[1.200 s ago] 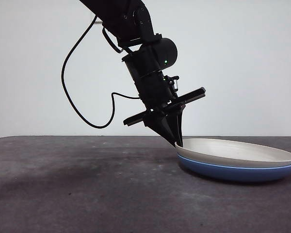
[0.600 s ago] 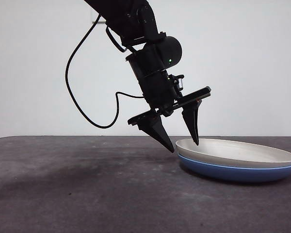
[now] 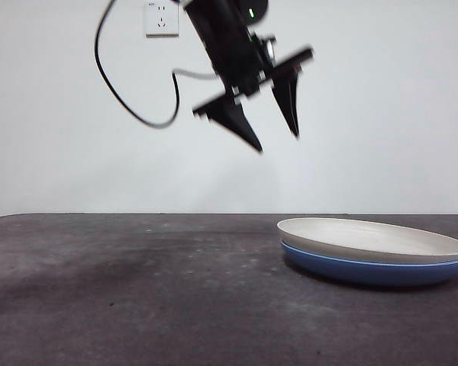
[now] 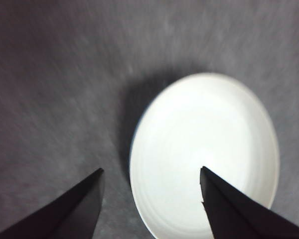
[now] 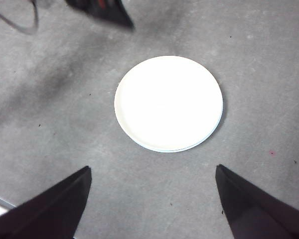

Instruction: Pick up the white plate, put it on the blue plate, put it on desk

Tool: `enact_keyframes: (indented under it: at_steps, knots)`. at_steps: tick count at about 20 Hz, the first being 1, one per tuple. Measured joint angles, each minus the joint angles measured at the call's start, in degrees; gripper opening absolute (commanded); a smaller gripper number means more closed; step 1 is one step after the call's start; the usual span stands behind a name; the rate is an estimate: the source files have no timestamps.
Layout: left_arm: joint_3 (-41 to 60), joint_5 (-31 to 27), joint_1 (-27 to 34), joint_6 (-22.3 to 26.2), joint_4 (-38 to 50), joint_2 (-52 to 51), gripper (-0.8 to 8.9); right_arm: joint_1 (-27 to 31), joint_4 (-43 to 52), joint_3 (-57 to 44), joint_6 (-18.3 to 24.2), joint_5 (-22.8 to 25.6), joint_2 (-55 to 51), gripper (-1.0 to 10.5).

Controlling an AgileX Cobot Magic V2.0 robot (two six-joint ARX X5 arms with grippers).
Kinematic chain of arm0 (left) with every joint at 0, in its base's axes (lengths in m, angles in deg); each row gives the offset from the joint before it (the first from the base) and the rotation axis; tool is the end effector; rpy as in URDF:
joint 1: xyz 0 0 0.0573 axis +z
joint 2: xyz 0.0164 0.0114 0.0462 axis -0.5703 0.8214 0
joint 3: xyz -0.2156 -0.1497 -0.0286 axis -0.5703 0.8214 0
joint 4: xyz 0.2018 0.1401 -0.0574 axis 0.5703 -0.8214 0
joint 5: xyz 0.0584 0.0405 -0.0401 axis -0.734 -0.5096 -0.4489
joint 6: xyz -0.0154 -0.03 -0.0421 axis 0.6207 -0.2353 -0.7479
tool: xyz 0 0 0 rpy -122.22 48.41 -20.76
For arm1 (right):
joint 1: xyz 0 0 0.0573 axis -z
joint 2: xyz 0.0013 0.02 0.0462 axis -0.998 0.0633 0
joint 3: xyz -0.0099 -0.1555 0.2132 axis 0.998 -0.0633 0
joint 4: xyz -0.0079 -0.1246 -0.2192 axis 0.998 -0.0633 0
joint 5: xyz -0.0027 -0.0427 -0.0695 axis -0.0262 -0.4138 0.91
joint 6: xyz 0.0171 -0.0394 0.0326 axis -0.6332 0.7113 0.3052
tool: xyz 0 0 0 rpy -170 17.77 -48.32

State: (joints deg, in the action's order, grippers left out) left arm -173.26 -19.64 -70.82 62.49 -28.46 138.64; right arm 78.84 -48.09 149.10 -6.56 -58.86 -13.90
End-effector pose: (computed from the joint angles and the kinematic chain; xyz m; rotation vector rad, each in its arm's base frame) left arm 0.3880 -0.2908 0.3102 0.0163 1.0842 -0.6771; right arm 0.0719 0.0177 0.3840 0.0446 0.7093 0.4011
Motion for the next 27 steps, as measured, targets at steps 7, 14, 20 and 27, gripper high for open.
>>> enact_keyframes:
  at_steps: [7, 14, 20, 27]
  knots:
    - [-18.4, -5.53, 3.48, 3.17, -11.3, -3.85, 3.12, 0.0, 0.11, 0.0, 0.0, 0.0, 0.0, 4.0]
    - [-21.97, -5.84, 7.89, 5.66, -16.17, -17.79, 3.12, 0.0, 0.52, 0.0, 0.02, 0.0, 0.0, 4.0]
    - [-14.45, -5.9, 9.46, 6.32, -16.26, -34.69, 3.12, 0.0, 0.52, 0.0, 0.02, 0.0, 0.0, 4.0]
    - [17.44, -5.9, 9.09, 8.74, -16.35, -57.2, 3.12, 0.0, 0.52, 0.0, 0.02, -0.04, 0.0, 4.0]
